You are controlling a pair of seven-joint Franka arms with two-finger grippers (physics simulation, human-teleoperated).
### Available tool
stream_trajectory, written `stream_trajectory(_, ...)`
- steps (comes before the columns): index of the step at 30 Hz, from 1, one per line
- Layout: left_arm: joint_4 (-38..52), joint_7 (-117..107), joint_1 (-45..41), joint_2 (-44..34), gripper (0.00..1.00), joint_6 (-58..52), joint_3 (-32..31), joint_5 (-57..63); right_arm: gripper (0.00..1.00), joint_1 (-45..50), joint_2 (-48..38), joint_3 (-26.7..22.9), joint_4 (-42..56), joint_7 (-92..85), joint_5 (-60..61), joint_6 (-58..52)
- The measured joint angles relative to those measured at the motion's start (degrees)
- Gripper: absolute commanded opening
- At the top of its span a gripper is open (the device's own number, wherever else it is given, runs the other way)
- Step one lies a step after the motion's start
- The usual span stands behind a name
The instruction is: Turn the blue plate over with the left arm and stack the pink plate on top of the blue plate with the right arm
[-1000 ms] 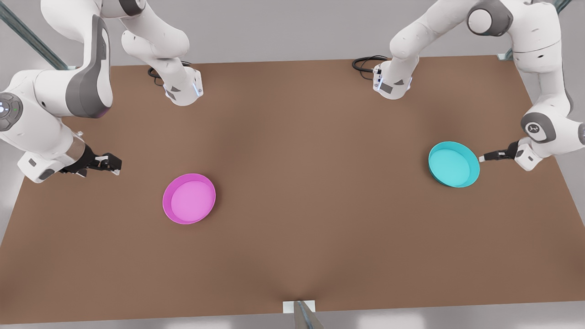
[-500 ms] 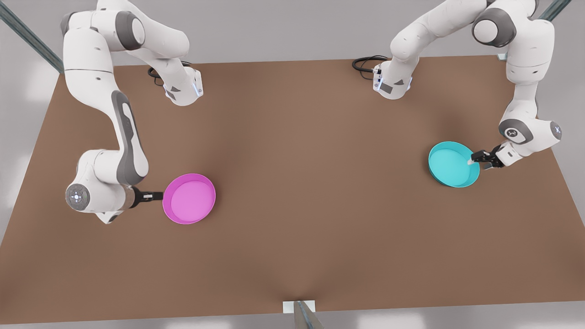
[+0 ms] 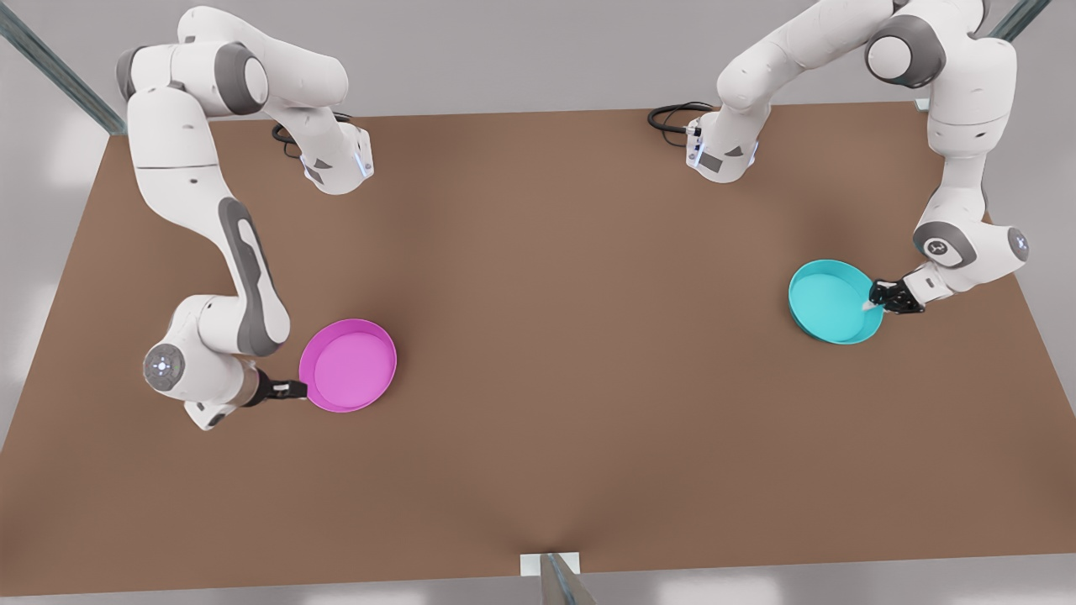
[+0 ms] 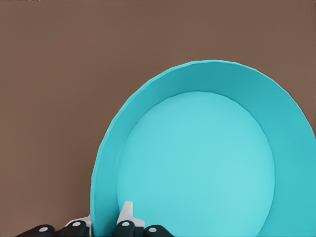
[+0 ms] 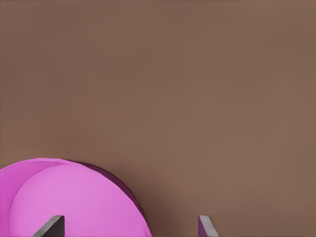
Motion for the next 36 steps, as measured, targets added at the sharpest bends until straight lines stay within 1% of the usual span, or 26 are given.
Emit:
stream_trajectory(1, 0.0, 0.32, -0.06, -0.09, 0.22, -0.03, 0.02, 0.04, 1.0, 0.06, 0.06, 0.03, -0.24, -0.06, 0.08, 0.36)
stream_trajectory(10, 0.11, 2.18, -1.62, -3.25, 0.21, -2.02, 0.17, 0.17, 1.0, 0.14, 0.67, 0.06, -0.96, -0.65, 0.3, 2.21)
stream_trajectory(14, 0.94, 0.63, -7.2, -9.15, 0.21, -4.07, 0.38, 3.5, 1.0, 0.21, 0.88, 0.2, -0.87, -0.79, 0.31, 2.4)
stream_trajectory(15, 2.27, -0.48, -9.01, -10.15, 0.21, -5.21, 0.32, 5.11, 1.0, 0.21, 0.5, 0.24, -1.09, -0.82, 0.31, 2.32)
stream_trajectory(17, 7.08, -3.63, -12.99, -11.02, 0.21, -8.82, 0.23, 8.9, 1.0, 0.23, -3.61, 0.25, -5.53, -0.86, 0.31, 1.87)
stream_trajectory(19, 15.04, -8.46, -19.7, -11.1, 0.21, -14.86, 0.09, 12.92, 1.0, 0.21, -7.34, 0.25, -9.94, -0.92, 0.31, 1.54)
stream_trajectory(23, 28.63, -22.14, -36.86, -8.64, 0.21, -27.82, -0.03, 19.32, 1.0, 0.2, -8.75, 0.27, -12.27, -1.03, 0.32, 1.16)
stream_trajectory(26, 44.49, -35.57, -51.97, -0.97, 0.21, -39.98, -0.04, 28.58, 1.0, 0.21, -7.82, 0.64, -12.5, -1.1, 0.45, 1.39)
stream_trajectory(27, 47.88, -40.3, -57.01, 1.26, 0.21, -44.2, -0.05, 33.07, 1.0, 0.2, -7.32, 0.68, -12.51, -1.12, 0.48, 1.54)
stream_trajectory(29, 50.49, -49.8, -65.75, 4.37, 0.21, -51.66, -0.08, 42.79, 1.0, 0.19, -6.36, 0.86, -12.53, -1.16, 0.67, 2.02)
stream_trajectory(31, 51.19, -59.09, -72.5, 8.0, 0.21, -58.66, -0.07, 52.64, 1.0, 0.17, -5.27, 1.08, -12.72, -1.19, 1.03, 2.8)
stream_trajectory(33, 51.42, -67.79, -78.16, 12.32, 0.21, -65.64, -0.07, 62.4, 1.0, -0.35, -5.05, 1.11, -13.41, -1.29, 1.23, 3.54)
stream_trajectory(36, 51.83, -79.44, -84.58, 17.43, 0.21, -74.19, -0.02, 73.35, 1.0, -0.92, -4.96, 1.14, -15.33, -1.54, 1.4, 5.23)
